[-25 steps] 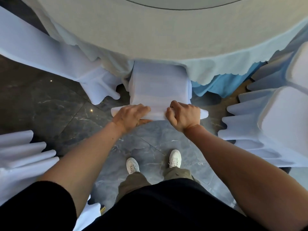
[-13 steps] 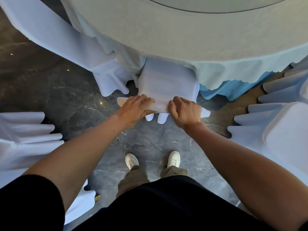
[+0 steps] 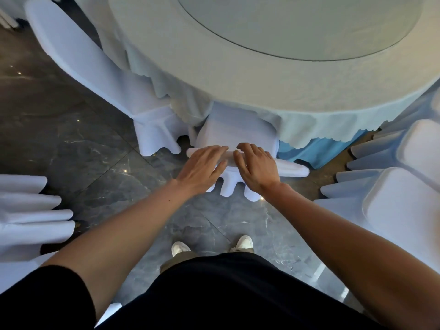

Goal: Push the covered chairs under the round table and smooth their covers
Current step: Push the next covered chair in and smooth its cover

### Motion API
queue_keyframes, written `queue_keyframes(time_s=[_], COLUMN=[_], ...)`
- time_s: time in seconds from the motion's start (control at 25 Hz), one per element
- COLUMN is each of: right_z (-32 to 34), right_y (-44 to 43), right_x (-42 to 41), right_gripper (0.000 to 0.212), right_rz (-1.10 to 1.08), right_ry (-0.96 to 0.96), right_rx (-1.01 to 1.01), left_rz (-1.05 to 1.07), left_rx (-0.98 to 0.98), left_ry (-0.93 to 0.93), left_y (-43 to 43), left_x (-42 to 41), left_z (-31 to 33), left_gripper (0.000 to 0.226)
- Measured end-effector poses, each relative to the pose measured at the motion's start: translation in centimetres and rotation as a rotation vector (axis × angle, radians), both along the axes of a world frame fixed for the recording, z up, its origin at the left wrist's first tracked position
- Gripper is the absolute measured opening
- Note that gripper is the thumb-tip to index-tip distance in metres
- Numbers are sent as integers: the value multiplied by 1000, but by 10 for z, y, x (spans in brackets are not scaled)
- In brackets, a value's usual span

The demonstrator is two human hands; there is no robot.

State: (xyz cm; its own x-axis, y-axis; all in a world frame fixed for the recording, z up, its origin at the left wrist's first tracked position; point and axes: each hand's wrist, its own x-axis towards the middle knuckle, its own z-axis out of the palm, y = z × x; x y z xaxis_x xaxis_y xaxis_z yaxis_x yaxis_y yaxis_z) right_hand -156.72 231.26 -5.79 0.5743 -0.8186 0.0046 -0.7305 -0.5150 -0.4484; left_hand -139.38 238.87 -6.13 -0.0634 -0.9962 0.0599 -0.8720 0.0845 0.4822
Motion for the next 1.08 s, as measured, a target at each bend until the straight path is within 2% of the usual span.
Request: queue_keyframes(time_s=[0.08, 0.36, 0.6, 0.8, 1.08], right_z=[5, 26, 31, 11, 9], right_y=[17, 65, 57, 25, -71], right_x=[43, 191, 283, 368, 482], right_gripper=[36, 34, 42, 44, 50], right_rz=[50, 244, 371, 402, 326], right_ry=[-5, 0, 24, -3, -49], right_rx=[-12, -76, -116, -88, -2], left_rz=[93, 297, 452, 487, 412], left_rx=[-35, -165, -170, -135, -48], left_ry=[49, 14, -7, -27, -106], left_y=[25, 96, 120, 92, -18], left_x=[38, 175, 254, 328, 458], left_z=[11, 32, 25, 18, 30], left_gripper=[38, 41, 35, 34, 38])
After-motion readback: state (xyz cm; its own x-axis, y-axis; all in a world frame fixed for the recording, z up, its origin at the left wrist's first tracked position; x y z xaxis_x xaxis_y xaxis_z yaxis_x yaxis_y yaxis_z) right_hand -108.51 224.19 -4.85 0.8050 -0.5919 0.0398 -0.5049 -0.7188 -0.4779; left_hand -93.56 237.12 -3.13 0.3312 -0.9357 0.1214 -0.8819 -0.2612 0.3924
